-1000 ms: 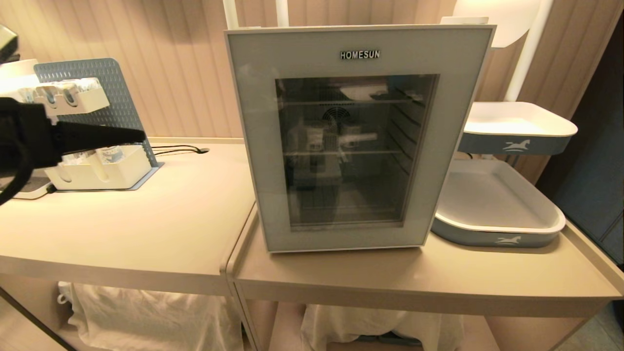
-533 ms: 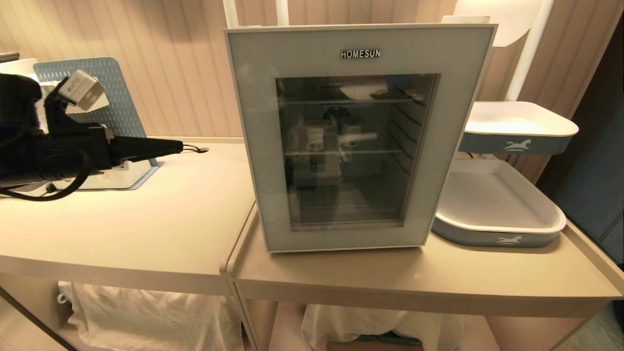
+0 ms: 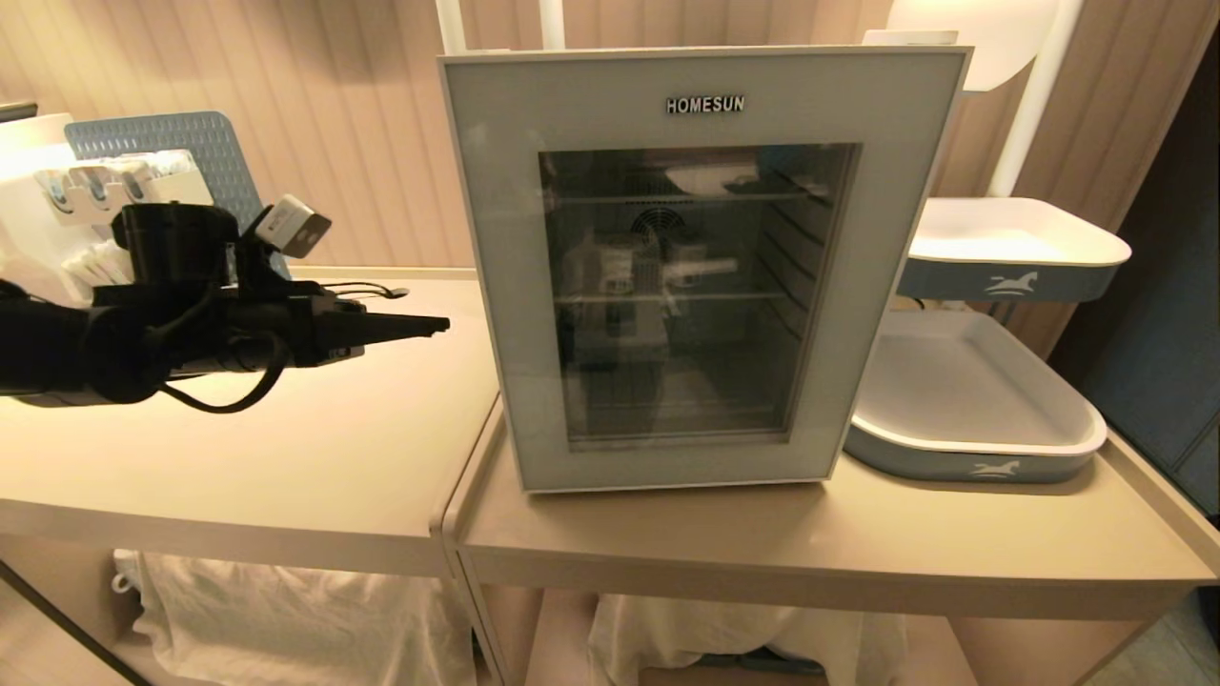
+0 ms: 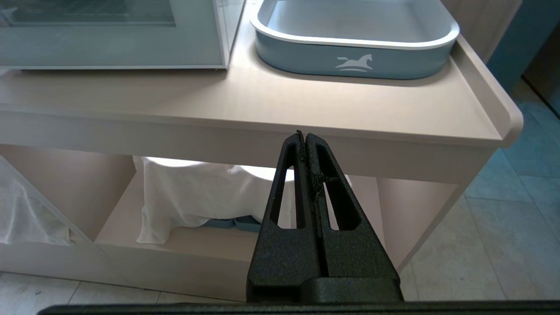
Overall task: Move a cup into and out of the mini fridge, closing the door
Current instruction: Open the freezer door
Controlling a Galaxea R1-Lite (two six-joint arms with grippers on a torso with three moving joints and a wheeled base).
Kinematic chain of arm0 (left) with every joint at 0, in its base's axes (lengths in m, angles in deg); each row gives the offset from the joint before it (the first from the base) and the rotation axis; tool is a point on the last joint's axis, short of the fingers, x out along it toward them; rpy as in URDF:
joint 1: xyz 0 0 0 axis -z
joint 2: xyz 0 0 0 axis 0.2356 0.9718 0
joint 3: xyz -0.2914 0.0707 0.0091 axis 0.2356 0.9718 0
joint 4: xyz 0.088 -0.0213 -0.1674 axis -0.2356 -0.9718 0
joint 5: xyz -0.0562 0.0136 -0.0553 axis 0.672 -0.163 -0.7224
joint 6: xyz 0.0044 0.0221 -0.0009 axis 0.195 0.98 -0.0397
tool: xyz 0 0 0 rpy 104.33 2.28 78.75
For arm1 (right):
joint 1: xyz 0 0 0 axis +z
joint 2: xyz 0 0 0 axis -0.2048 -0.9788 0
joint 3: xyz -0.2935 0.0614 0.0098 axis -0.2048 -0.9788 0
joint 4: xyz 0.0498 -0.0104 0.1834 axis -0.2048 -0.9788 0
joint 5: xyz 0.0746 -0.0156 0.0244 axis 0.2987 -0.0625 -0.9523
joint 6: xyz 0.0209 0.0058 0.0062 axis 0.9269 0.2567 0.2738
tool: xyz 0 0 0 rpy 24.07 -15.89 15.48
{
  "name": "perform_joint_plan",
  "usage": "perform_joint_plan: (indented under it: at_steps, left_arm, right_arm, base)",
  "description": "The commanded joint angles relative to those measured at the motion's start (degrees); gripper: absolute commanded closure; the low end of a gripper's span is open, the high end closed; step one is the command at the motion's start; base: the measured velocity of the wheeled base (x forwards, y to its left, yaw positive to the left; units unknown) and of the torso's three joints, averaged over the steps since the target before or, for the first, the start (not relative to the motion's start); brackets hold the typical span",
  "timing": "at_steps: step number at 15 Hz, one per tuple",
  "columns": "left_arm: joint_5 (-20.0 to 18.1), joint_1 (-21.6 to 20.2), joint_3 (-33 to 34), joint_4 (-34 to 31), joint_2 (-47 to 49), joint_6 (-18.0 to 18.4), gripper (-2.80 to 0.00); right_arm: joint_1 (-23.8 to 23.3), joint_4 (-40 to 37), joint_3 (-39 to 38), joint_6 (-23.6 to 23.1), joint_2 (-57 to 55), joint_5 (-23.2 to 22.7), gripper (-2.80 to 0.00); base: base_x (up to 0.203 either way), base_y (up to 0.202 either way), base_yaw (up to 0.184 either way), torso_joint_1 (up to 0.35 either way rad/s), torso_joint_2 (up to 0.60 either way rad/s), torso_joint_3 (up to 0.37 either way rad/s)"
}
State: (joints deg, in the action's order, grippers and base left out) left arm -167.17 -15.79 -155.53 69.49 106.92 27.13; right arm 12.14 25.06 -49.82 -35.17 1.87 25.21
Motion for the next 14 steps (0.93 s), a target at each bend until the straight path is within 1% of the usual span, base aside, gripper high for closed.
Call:
perform_joint_plan:
  at_steps: [1,3,5,8,9,12,14]
  left_arm:
    - [-0.5,2.1,-0.1,1.8,2.4,0.0,-2.8]
    - [-0.4,3.6,-0.1,4.8,3.9,0.0,-2.8]
    - [-0.2,4.5,-0.1,6.3,5.4,0.1,-2.8]
    - [0.4,5.4,0.8,12.8,7.7,-0.1,-2.8]
    - [0.5,5.4,1.0,13.7,7.7,-0.6,-2.8]
    - [0.4,5.4,0.0,13.9,7.9,-0.6,-2.8]
    - [0.1,5.7,1.0,13.6,6.6,-1.4,-2.8]
  right_arm:
    - [0.0,-0.1,0.0,0.0,-0.1,0.0,0.0]
    - [0.0,-0.1,0.0,0.0,-0.1,0.0,0.0]
    - [0.0,0.0,0.0,0.0,-0.1,0.0,0.0]
    - [0.0,0.0,0.0,0.0,0.0,0.0,0.0]
    - [0.0,0.0,0.0,-0.1,-0.1,0.0,0.0]
    - [0.0,0.0,0.0,-0.1,-0.1,0.0,0.0]
    - [0.0,0.0,0.0,-0.1,0.0,0.0,0.0]
  base:
    - [0.0,0.0,0.0,0.0,0.0,0.0]
    - [0.0,0.0,0.0,0.0,0.0,0.0]
    - [0.0,0.0,0.0,0.0,0.0,0.0]
    - [0.0,0.0,0.0,0.0,0.0,0.0]
    - [0.0,0.0,0.0,0.0,0.0,0.0]
    - [0.0,0.0,0.0,0.0,0.0,0.0]
    - [0.0,0.0,0.0,0.0,0.0,0.0]
